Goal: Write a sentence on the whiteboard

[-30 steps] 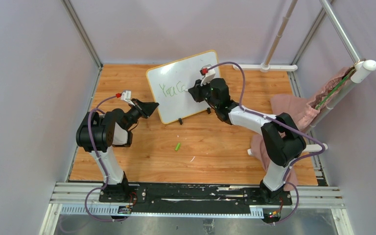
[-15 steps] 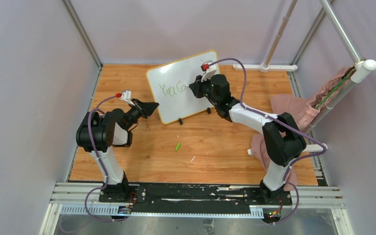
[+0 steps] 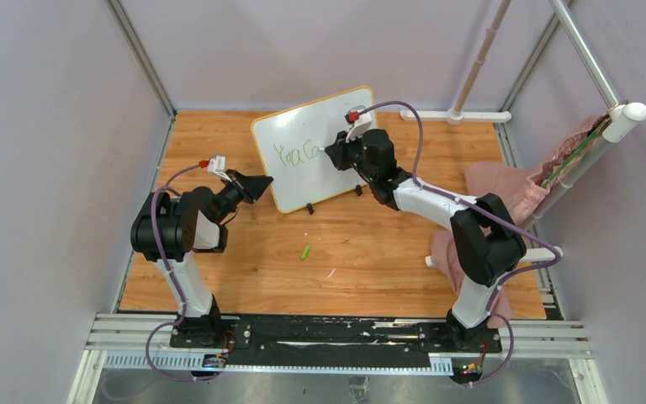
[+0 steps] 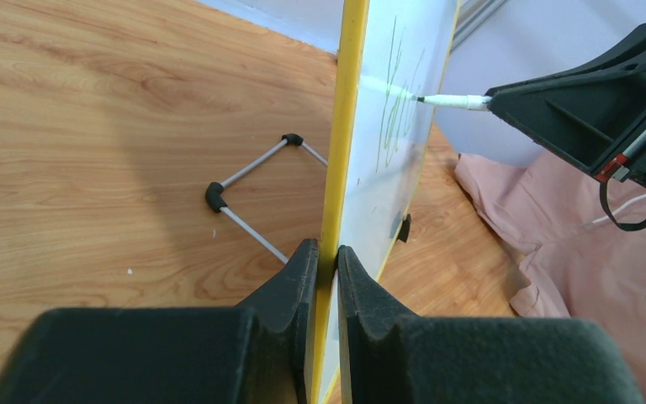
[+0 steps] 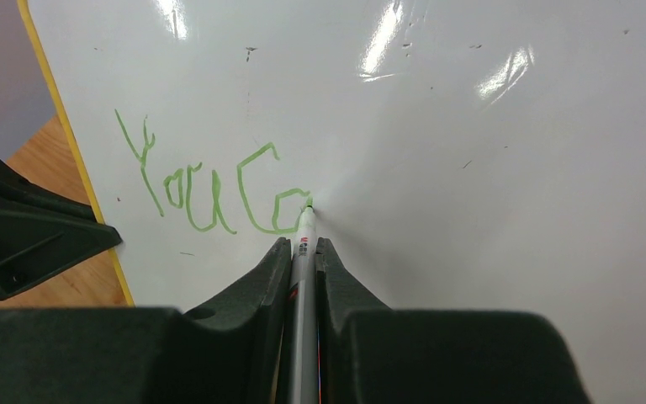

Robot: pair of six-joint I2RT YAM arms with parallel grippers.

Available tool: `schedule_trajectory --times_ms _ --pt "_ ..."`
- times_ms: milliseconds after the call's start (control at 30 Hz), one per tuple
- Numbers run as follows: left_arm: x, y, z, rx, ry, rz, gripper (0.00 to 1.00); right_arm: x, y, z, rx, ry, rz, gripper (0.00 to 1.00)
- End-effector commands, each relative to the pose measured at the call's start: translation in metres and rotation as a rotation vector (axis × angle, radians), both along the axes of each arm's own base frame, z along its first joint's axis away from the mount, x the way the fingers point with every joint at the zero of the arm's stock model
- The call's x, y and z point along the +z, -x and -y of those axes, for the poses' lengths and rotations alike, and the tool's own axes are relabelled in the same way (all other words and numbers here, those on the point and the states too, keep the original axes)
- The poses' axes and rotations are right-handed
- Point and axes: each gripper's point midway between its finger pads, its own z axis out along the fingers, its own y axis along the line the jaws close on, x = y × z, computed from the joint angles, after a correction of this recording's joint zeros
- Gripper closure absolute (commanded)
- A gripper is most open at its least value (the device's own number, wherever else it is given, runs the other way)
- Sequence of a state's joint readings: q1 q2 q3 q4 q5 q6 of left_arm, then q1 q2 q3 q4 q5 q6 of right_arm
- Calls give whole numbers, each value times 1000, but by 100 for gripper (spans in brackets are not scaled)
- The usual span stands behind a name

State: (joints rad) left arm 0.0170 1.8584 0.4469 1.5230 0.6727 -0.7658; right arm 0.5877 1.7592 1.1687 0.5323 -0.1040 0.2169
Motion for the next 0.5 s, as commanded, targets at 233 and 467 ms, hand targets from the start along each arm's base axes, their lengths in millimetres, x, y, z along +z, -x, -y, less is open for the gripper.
schedule_trajectory --times_ms 233,467 --pt "-4 1 2 -5 -15 12 100 -11 3 14 -29 17 -16 100" --pt "-5 1 2 -5 -16 13 100 28 3 17 -39 -30 43 100"
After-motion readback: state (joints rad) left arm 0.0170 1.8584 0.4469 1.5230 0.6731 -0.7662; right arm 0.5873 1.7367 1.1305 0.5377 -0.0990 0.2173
